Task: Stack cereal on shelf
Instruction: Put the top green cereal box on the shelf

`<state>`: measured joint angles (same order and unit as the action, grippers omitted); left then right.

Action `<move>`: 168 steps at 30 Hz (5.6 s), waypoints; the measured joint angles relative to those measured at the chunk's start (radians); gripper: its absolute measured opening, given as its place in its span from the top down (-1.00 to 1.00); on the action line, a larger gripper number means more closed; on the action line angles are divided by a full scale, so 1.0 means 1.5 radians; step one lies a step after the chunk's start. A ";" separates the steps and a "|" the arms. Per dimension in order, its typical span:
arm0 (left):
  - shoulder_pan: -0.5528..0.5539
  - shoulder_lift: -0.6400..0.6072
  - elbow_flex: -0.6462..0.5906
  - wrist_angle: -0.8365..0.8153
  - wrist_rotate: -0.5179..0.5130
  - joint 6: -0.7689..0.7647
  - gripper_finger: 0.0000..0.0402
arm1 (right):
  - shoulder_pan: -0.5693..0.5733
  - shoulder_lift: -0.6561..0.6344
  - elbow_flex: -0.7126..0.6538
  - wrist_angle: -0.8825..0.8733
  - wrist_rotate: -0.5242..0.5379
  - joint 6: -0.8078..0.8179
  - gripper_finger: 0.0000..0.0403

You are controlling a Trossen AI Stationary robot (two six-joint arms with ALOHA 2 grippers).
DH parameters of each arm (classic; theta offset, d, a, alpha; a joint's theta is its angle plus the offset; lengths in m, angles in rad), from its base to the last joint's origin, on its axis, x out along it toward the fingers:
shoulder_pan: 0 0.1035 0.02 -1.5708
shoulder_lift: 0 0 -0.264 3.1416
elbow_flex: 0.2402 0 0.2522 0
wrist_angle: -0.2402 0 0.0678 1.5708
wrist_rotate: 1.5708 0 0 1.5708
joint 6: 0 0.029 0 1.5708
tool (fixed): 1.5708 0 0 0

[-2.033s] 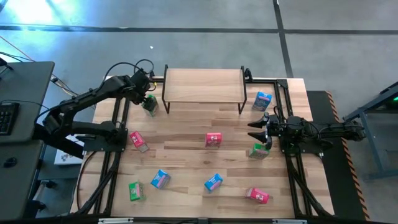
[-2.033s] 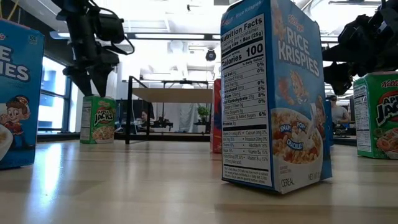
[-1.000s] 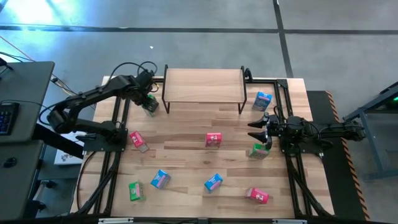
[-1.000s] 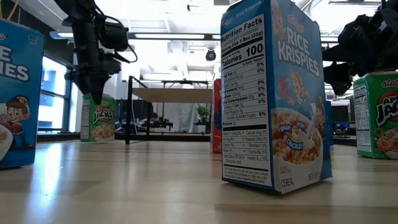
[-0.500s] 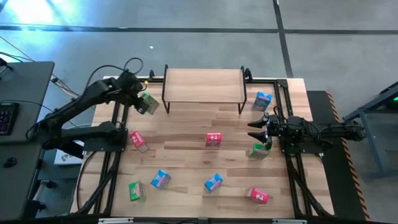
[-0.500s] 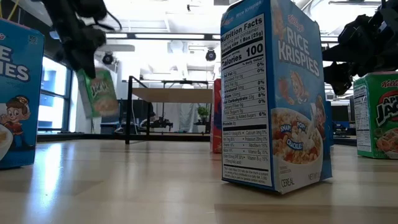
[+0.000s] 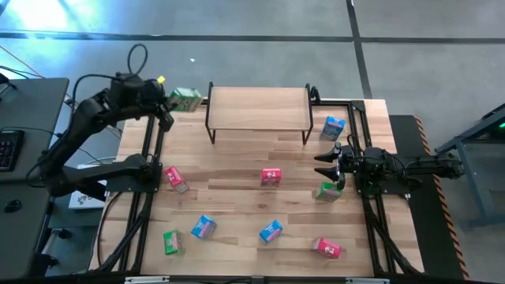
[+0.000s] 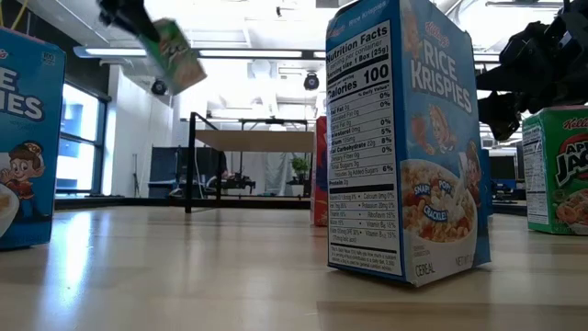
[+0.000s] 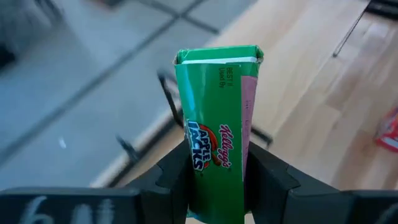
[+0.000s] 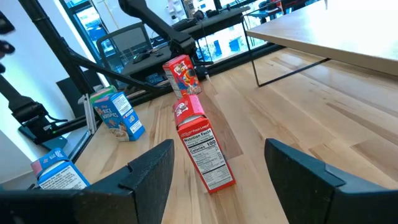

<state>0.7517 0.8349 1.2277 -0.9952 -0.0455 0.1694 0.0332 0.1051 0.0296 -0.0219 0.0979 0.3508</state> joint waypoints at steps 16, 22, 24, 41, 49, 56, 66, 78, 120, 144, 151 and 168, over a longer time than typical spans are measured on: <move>0.000 0.240 0.202 0.089 0.000 0.183 0.42 | 0.000 0.000 0.000 0.000 0.000 0.000 -0.21; 0.000 0.332 0.259 0.087 0.000 0.239 0.42 | 0.000 0.000 0.000 0.000 0.000 0.000 -0.21; 0.000 0.363 0.279 0.079 0.000 0.255 0.42 | 0.000 0.000 0.000 0.000 0.000 0.000 -0.21; 0.007 0.570 0.468 -0.140 0.032 0.321 0.42 | 0.000 0.000 0.000 0.000 0.000 0.000 -0.21; 0.017 0.606 0.508 -0.196 0.076 0.401 0.42 | 0.000 0.000 0.000 0.000 0.000 0.000 -0.21; 0.040 0.614 0.508 -0.204 0.076 0.409 0.42 | 0.000 0.000 0.000 0.000 0.000 0.000 -0.21; 0.046 0.619 0.508 -0.222 0.076 0.408 0.42 | 0.000 0.000 0.000 0.000 0.000 0.000 -0.21; 0.045 0.638 0.508 -0.221 0.076 0.402 0.42 | 0.000 0.000 0.000 0.000 0.000 0.000 -0.21; 0.044 0.656 0.509 -0.217 0.092 0.430 0.41 | 0.000 0.000 0.000 0.000 0.000 0.000 -0.21; 0.043 0.659 0.507 -0.201 0.093 0.430 0.09 | 0.000 0.000 0.000 0.000 0.000 0.000 -0.21; 0.044 0.659 0.507 -0.194 0.093 0.426 0.09 | 0.000 0.000 0.000 0.000 0.000 0.000 -0.21; 0.044 0.656 0.507 -0.196 0.096 0.418 -0.12 | 0.000 0.000 0.000 0.000 0.000 0.000 -0.21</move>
<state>0.8173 1.8194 1.9884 -1.2884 0.0986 0.7964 0.0332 0.1051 0.0296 -0.0219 0.0980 0.3508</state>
